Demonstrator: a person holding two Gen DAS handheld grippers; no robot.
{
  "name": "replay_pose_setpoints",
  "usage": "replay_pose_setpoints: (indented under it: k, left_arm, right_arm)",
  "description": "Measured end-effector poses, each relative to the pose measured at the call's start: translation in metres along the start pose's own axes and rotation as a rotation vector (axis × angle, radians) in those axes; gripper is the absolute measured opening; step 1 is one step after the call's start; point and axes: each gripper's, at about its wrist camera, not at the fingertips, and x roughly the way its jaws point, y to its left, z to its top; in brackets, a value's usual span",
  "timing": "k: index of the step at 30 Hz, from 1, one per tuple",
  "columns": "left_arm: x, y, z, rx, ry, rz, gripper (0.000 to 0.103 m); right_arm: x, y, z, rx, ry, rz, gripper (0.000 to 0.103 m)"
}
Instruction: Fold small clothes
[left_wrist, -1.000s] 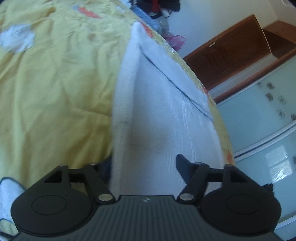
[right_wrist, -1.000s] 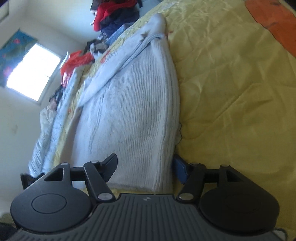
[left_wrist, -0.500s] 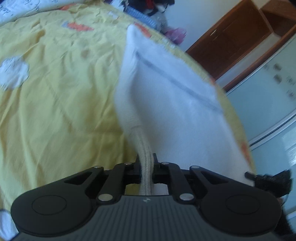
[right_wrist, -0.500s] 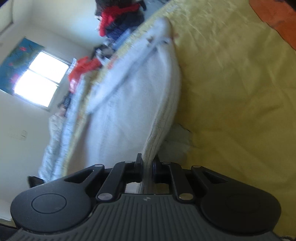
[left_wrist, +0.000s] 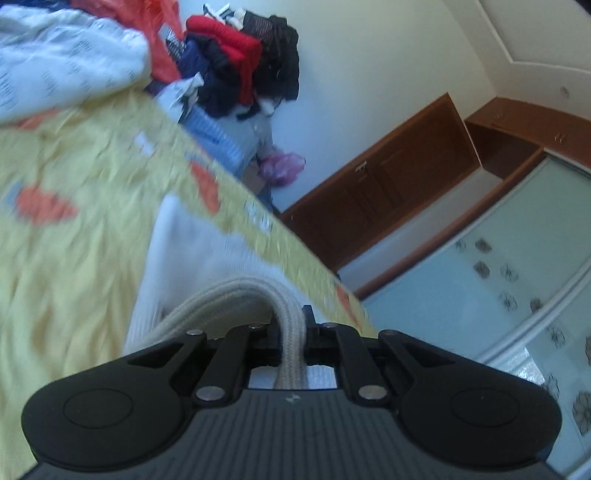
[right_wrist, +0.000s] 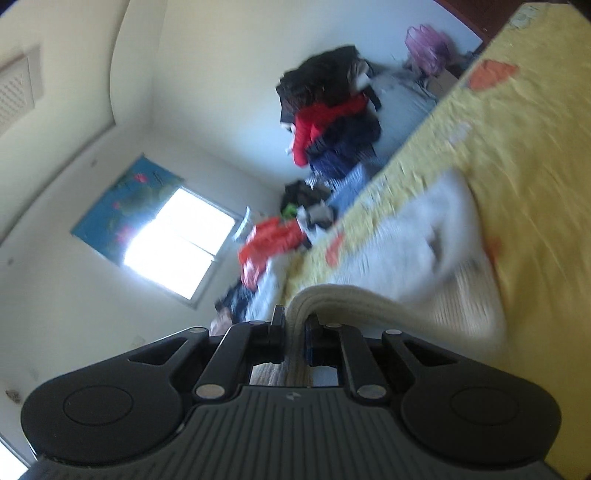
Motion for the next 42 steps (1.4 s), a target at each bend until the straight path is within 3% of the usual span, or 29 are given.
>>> replay_pose_setpoints:
  k: [5,11,15,18,19,21,22,23,24,25,26,28,30,35,39,42]
  left_arm:
    - [0.069,0.004,0.050,0.015,-0.008,0.048,0.007]
    - [0.169,0.028,0.097,0.072,-0.003,0.173,0.007]
    - [0.232,0.050,0.100,0.132,0.052,0.308,0.008]
    - [0.261,0.072,0.100,0.043,0.146,0.408,0.009]
    - [0.262,0.077,0.104,-0.002,0.147,0.392,0.009]
    - [0.250,0.082,0.114,-0.080,0.104,0.317,0.013]
    - [0.243,0.083,0.119,-0.105,0.089,0.286,0.016]
    - [0.234,0.081,0.123,-0.110,0.073,0.264,0.023]
    - [0.223,0.075,0.125,-0.092,0.046,0.254,0.028]
    - [0.210,0.068,0.125,-0.058,0.007,0.263,0.042]
    - [0.197,0.060,0.122,-0.014,-0.036,0.279,0.064]
    - [0.168,0.048,0.113,0.086,-0.130,0.316,0.090]
    - [0.148,0.043,0.107,0.154,-0.165,0.342,0.091]
    - [0.108,0.041,0.057,0.109,-0.137,0.380,0.091]
    - [0.079,0.040,-0.008,0.020,-0.157,0.349,0.091]
    - [0.078,0.051,-0.044,-0.100,-0.131,0.344,0.091]
  right_arm:
    - [0.058,-0.023,0.059,0.038,-0.055,-0.010,0.014]
    - [0.135,-0.066,0.119,0.071,-0.048,-0.094,0.014]
    - [0.186,-0.108,0.137,0.091,-0.009,-0.227,0.014]
    - [0.209,-0.147,0.136,0.200,-0.009,-0.341,0.021]
    - [0.212,-0.159,0.134,0.263,-0.018,-0.354,0.032]
    - [0.211,-0.172,0.132,0.351,-0.056,-0.295,0.037]
    - [0.208,-0.172,0.132,0.368,-0.076,-0.272,0.047]
    - [0.205,-0.170,0.133,0.371,-0.103,-0.252,0.064]
    - [0.200,-0.165,0.135,0.357,-0.122,-0.249,0.069]
    - [0.195,-0.158,0.136,0.333,-0.135,-0.249,0.070]
    - [0.188,-0.150,0.136,0.308,-0.140,-0.239,0.070]
    - [0.169,-0.133,0.130,0.261,-0.142,-0.194,0.070]
    - [0.146,-0.120,0.121,0.220,-0.151,-0.166,0.071]
    - [0.095,-0.102,0.077,0.159,-0.108,-0.224,0.073]
    - [0.061,-0.097,0.030,0.132,-0.118,-0.304,0.073]
    - [0.054,-0.109,0.003,0.198,-0.116,-0.325,0.073]
